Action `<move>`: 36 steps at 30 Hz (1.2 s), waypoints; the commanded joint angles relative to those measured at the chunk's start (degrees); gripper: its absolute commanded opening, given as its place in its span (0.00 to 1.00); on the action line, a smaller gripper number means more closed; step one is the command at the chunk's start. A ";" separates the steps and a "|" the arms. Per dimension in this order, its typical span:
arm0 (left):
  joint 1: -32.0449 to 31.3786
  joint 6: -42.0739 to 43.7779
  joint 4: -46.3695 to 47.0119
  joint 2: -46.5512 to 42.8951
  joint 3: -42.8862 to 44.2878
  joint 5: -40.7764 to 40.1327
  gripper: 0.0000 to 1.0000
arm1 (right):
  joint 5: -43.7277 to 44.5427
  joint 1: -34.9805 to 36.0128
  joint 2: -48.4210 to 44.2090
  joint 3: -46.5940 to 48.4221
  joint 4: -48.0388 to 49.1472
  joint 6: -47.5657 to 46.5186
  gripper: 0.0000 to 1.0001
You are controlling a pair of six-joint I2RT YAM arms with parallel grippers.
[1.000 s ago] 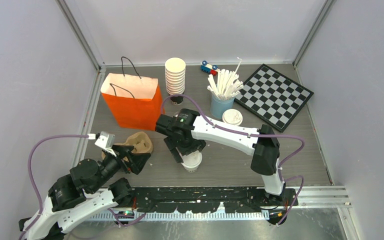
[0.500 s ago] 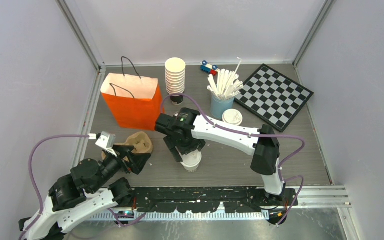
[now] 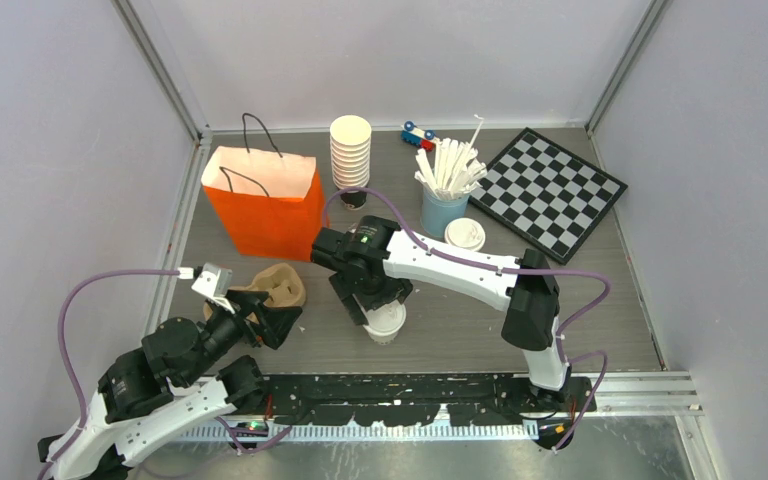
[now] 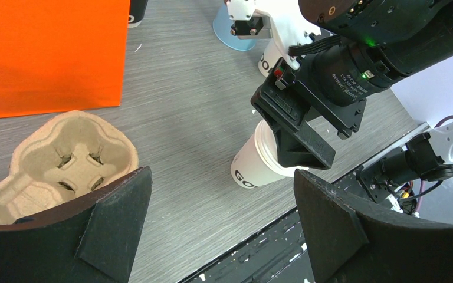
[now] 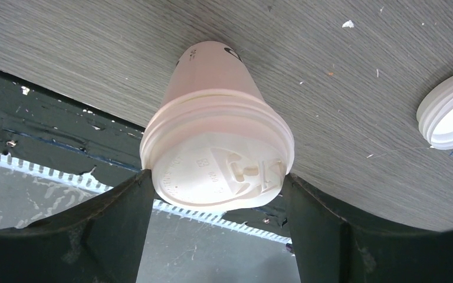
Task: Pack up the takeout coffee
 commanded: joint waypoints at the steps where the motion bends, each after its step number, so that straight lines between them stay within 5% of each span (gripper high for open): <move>1: 0.04 0.53 1.67 -0.40 -0.14 -0.45 0.91 | -0.85 -0.23 -0.65 2.06 0.55 -1.53 0.82; 26: 0.06 -0.03 1.26 0.71 0.22 -0.46 0.91 | 1.17 -0.43 -7.29 0.64 3.63 -1.38 0.93; 36: 0.10 -1.82 5.07 10.94 0.94 4.72 0.86 | -2.29 -4.27 -21.90 -20.03 20.85 0.34 0.84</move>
